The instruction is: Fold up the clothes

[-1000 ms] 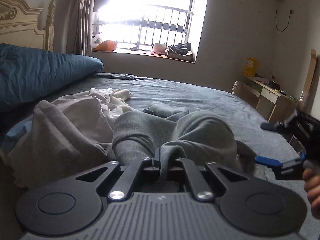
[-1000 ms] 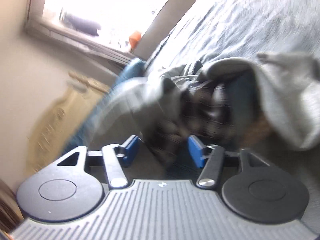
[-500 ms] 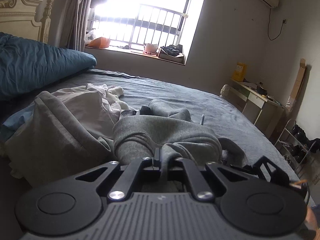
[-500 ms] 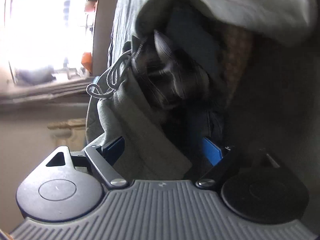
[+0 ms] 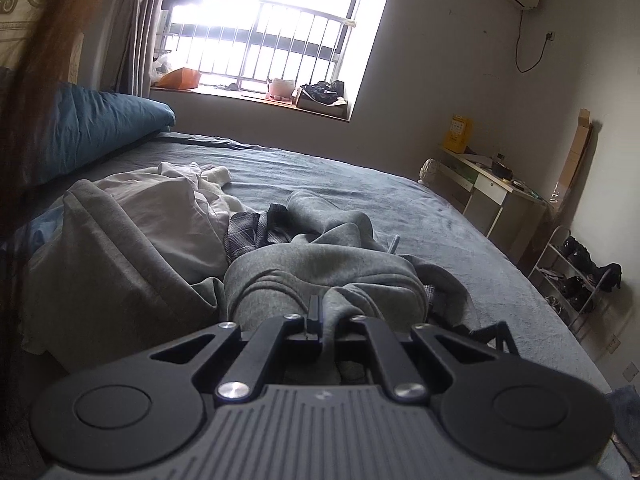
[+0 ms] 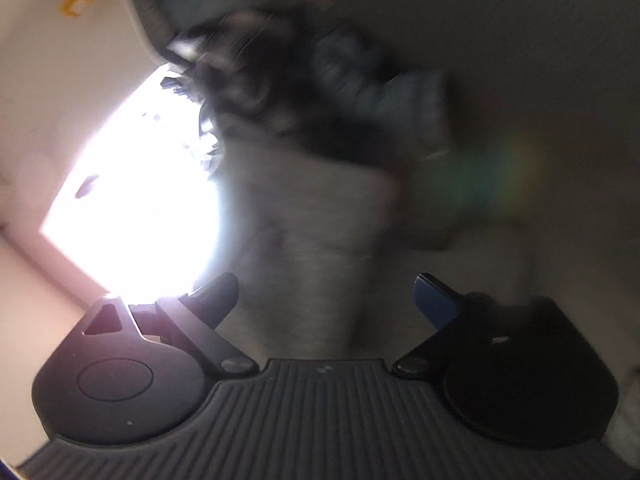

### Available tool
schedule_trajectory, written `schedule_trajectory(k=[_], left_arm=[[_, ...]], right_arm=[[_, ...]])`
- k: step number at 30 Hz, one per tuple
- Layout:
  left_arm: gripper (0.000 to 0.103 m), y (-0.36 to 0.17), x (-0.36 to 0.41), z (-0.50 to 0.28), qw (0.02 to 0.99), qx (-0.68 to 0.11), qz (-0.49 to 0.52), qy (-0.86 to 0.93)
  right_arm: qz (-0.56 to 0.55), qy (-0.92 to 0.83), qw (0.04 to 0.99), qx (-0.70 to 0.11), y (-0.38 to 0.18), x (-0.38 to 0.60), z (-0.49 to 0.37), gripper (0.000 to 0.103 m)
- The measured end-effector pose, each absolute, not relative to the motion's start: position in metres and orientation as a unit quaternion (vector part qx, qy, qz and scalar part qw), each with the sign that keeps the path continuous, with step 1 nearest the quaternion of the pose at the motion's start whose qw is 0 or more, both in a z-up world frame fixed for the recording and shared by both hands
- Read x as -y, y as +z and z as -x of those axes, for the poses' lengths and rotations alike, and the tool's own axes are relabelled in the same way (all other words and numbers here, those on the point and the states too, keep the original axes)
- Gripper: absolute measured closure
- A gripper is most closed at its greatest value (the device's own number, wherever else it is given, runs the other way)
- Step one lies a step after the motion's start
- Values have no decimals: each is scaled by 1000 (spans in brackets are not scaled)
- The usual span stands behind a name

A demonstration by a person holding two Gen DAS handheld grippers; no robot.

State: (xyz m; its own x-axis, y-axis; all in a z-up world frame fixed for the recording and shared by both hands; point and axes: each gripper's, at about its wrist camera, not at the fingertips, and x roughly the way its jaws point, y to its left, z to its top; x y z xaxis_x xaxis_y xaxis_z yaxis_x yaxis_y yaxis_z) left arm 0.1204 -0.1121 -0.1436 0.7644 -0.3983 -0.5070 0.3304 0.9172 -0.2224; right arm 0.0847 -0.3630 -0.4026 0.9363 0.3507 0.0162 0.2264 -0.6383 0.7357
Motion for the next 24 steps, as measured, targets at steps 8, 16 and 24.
schedule_trajectory(k=[8,16,24], left_arm=[[101,-162,109,-114,933,-291,40,-206],[101,-170,115,-108,929,-290,17,-230],[101,-153,120,-67,912,-287,26,-292]], right_arm=[[-878,68,462,-106,-363,380,-95,43],[-850,38,505,-145,-350,383,-120,78],[-734,105,660,-123,-252,407,-96,98]])
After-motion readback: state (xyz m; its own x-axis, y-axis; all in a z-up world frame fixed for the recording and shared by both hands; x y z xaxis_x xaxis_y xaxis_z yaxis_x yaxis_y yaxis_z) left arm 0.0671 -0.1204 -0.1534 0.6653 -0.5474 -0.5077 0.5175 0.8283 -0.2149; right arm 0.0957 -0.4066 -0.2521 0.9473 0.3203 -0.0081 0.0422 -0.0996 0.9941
